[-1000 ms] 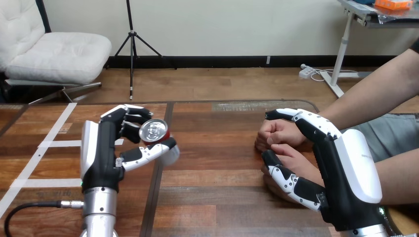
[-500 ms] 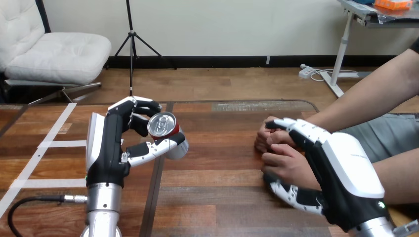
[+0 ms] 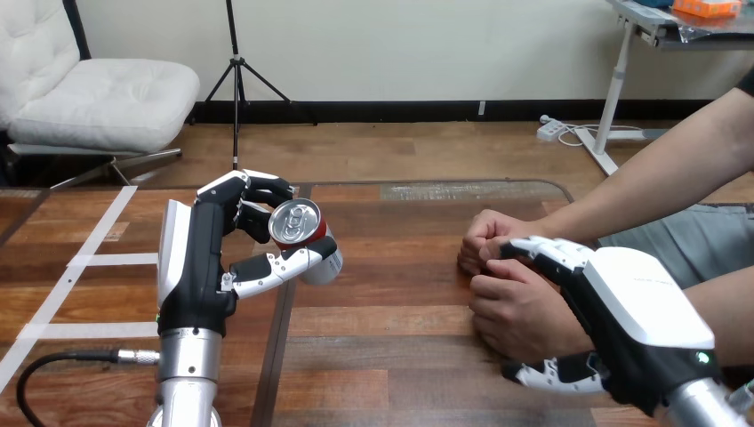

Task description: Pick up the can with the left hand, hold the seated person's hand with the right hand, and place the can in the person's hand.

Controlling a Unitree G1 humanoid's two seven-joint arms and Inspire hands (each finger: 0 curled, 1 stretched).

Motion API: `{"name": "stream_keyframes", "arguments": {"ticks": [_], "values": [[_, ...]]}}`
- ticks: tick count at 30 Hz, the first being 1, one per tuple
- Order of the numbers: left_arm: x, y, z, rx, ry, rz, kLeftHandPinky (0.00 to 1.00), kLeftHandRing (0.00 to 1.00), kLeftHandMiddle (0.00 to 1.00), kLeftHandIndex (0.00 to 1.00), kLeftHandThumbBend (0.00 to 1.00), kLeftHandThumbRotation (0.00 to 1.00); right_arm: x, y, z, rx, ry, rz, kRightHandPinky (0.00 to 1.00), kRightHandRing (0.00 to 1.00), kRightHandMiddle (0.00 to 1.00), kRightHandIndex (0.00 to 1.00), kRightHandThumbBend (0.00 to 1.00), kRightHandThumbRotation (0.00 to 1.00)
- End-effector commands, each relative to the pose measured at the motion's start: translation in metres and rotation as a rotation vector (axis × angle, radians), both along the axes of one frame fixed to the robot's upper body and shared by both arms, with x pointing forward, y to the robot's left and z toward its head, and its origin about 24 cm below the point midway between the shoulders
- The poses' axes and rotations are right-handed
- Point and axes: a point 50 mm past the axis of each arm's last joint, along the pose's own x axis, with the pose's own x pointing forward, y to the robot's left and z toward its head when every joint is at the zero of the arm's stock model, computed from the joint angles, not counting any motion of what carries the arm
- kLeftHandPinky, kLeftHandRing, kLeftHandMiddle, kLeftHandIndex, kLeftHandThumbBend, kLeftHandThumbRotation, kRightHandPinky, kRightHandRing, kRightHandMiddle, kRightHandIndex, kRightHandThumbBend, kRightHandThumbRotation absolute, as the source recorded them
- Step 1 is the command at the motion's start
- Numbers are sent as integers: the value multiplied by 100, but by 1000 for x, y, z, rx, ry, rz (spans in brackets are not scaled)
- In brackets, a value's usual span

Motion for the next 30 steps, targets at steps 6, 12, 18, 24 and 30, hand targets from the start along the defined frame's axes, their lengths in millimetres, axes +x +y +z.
{"name": "stream_keyframes", "arguments": {"ticks": [6,12,18,24,30], "values": [[8,-5,21,-13,-109,-20,37,41,48,52,69,0,13,-4,33,-134,-49,0,82,87,87,83,85,0],[8,-5,20,-12,-110,-21,36,41,48,52,69,0,15,-7,35,-195,-11,-15,82,88,87,83,87,0],[8,-5,19,-13,-104,-21,36,41,48,52,70,0,16,-10,36,-235,15,-25,83,88,87,83,88,0],[8,-4,19,-11,-102,-21,36,41,48,52,70,0,18,-13,38,-260,25,-39,83,88,87,83,89,0],[8,-5,19,-13,-101,-18,36,41,48,52,70,0,19,-16,38,-282,31,-45,83,87,87,83,90,0]]}}
